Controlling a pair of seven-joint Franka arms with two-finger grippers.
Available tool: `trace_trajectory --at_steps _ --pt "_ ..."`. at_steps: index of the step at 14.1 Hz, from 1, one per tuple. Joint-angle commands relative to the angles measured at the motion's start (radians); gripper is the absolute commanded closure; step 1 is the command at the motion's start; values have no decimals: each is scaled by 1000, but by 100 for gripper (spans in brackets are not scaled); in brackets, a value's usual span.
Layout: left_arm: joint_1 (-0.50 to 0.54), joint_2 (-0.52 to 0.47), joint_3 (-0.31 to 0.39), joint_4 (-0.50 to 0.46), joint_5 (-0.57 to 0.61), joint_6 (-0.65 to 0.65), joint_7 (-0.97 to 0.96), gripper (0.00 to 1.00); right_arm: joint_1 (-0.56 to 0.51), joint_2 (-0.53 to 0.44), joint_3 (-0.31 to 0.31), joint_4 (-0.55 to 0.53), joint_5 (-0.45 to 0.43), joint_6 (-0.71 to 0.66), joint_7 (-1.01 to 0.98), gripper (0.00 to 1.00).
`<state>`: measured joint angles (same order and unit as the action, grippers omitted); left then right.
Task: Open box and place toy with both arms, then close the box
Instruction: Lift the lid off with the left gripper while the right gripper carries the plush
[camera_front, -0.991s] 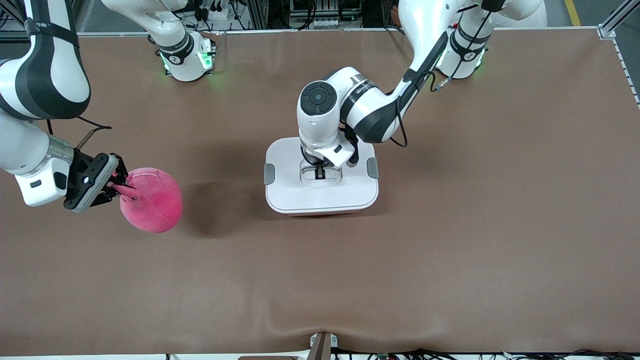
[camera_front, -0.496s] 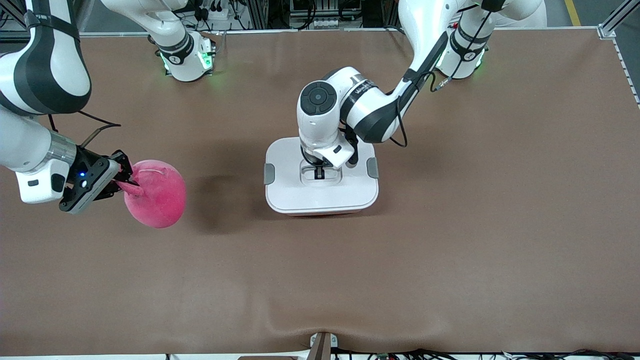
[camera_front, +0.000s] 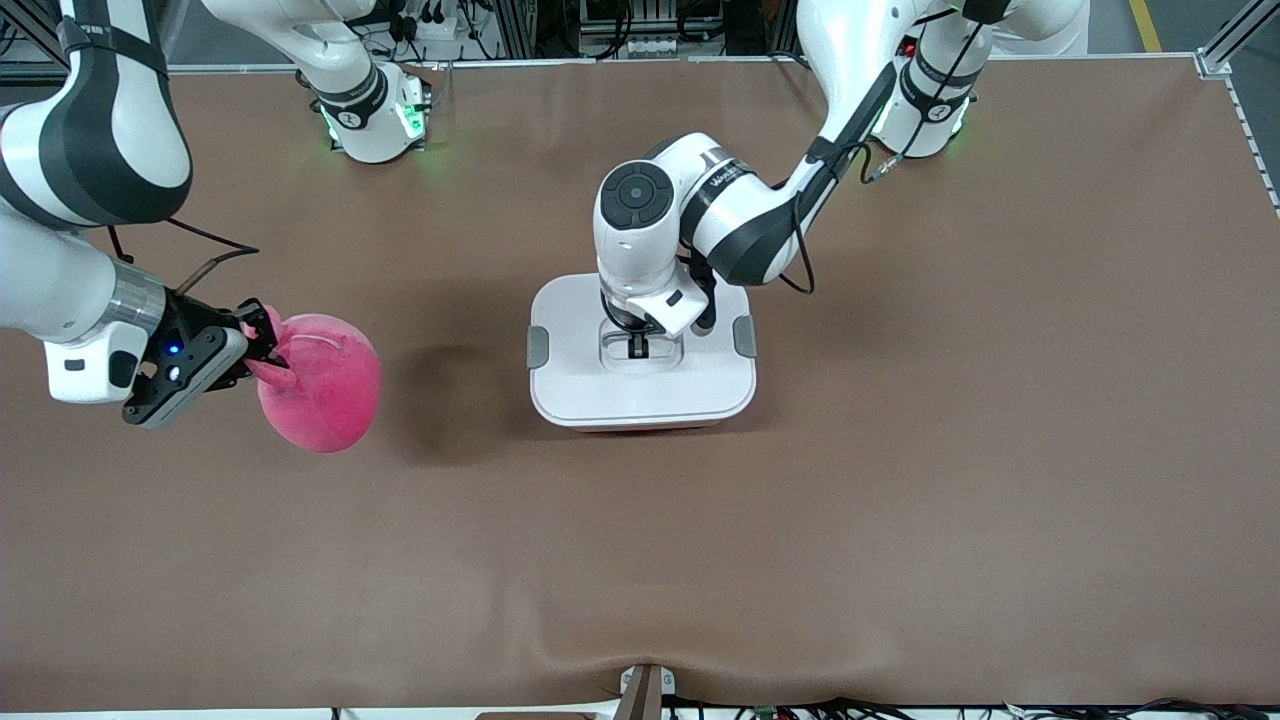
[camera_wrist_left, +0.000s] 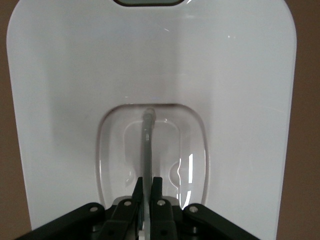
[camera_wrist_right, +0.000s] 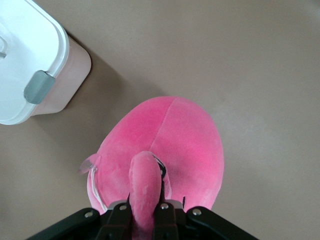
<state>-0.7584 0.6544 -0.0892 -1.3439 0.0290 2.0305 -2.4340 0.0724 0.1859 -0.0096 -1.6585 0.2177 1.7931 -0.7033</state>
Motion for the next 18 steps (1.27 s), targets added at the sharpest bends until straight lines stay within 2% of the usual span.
trace_trajectory --at_steps 1,11,18 --pt "-5 -21 0 2 14 -15 12 100 10 -19 -6 6 34 -27 51 100" --pt "-2 -68 -3 5 20 -82 35 100 27 -28 -4 6 49 -47 162 100" --pt "19 -139 9 6 23 -87 94 100 112 -25 -4 26 52 -44 277 100"
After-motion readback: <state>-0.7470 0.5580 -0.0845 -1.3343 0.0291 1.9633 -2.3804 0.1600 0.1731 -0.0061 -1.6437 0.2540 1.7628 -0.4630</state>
